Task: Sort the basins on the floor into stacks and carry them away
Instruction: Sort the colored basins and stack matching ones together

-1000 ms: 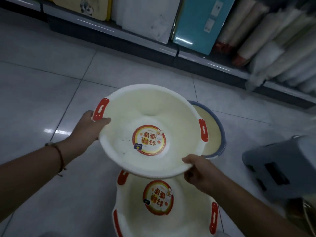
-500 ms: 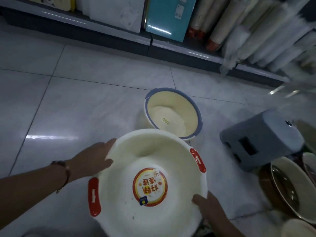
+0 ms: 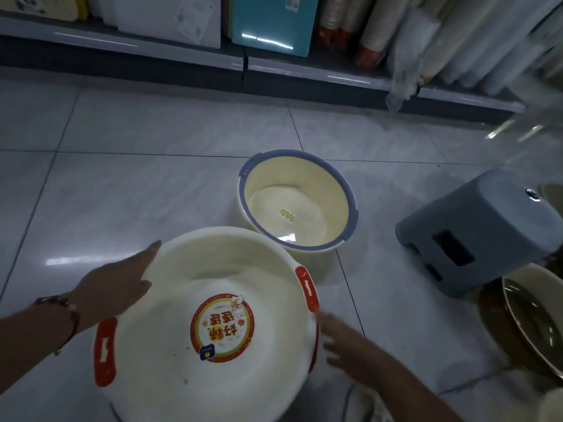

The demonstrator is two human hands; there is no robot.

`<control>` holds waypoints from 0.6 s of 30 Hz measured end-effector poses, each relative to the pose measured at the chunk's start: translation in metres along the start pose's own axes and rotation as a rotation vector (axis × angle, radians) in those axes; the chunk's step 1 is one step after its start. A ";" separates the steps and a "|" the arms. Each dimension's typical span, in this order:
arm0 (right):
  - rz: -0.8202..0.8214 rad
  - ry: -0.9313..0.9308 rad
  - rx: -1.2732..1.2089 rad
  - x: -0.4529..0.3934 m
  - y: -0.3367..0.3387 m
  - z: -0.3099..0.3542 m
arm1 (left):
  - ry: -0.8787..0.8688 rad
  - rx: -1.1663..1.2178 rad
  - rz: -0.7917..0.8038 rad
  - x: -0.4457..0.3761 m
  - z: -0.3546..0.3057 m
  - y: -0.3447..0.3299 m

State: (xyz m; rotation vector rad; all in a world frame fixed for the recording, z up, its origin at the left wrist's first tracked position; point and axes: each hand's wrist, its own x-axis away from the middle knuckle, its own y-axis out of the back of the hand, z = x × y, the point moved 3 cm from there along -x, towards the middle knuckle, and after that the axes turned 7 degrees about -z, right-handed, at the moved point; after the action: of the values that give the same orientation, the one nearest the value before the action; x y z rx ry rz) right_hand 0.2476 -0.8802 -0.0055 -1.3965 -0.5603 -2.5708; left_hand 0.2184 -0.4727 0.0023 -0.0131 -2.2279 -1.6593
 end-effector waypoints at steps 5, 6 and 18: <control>-0.260 0.013 -0.551 -0.057 0.028 0.089 | 0.075 -0.055 -0.036 -0.020 0.002 0.002; -0.223 -0.021 -0.589 -0.072 0.023 0.102 | 0.086 -0.065 -0.053 -0.024 0.000 0.001; -0.245 -0.268 -0.904 -0.059 0.037 0.144 | -0.233 -0.294 -0.084 -0.061 -0.083 0.036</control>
State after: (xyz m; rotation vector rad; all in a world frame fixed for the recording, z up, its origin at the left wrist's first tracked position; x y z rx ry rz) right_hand 0.4031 -0.8591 0.0254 -2.0327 0.5403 -2.9959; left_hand 0.3070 -0.5264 0.0380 -0.2004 -2.1467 -2.1138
